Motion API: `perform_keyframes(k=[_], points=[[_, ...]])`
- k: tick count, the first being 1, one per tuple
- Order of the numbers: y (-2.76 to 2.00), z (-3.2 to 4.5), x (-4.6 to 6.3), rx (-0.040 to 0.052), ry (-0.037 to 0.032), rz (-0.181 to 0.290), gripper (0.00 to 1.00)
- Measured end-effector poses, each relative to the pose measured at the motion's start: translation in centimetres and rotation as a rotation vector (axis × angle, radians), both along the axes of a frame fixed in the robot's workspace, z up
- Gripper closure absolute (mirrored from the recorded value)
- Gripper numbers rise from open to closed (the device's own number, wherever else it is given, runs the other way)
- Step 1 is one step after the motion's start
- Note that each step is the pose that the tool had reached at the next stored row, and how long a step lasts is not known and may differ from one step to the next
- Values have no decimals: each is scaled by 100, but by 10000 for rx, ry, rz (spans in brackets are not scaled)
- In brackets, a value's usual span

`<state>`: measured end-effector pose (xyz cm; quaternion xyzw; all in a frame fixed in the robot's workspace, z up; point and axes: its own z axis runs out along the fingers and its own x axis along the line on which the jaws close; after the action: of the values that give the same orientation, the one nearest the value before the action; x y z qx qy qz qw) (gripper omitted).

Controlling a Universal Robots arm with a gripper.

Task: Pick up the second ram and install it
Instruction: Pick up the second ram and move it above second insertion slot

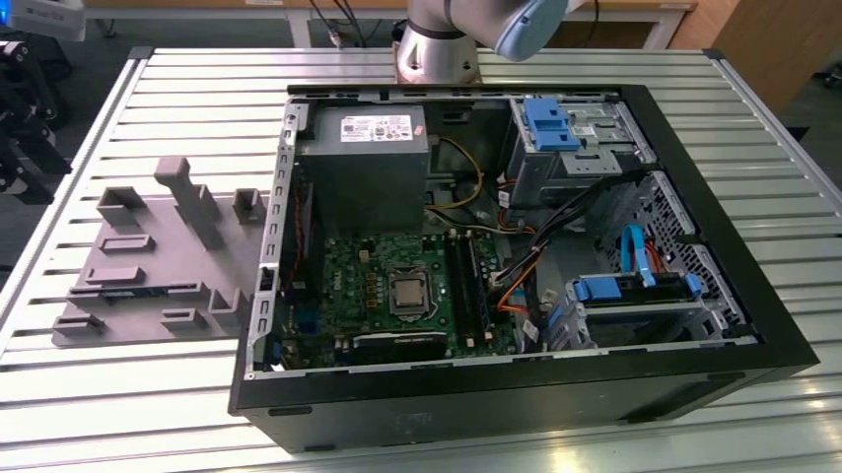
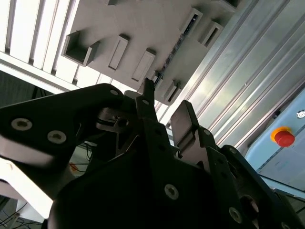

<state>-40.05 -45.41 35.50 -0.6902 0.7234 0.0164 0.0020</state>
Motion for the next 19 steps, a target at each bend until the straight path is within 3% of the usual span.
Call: perform_keyframes(k=[9,19], points=[[0,-17,0,2,0,0,58],[0,-173,0,1,69,0,58]])
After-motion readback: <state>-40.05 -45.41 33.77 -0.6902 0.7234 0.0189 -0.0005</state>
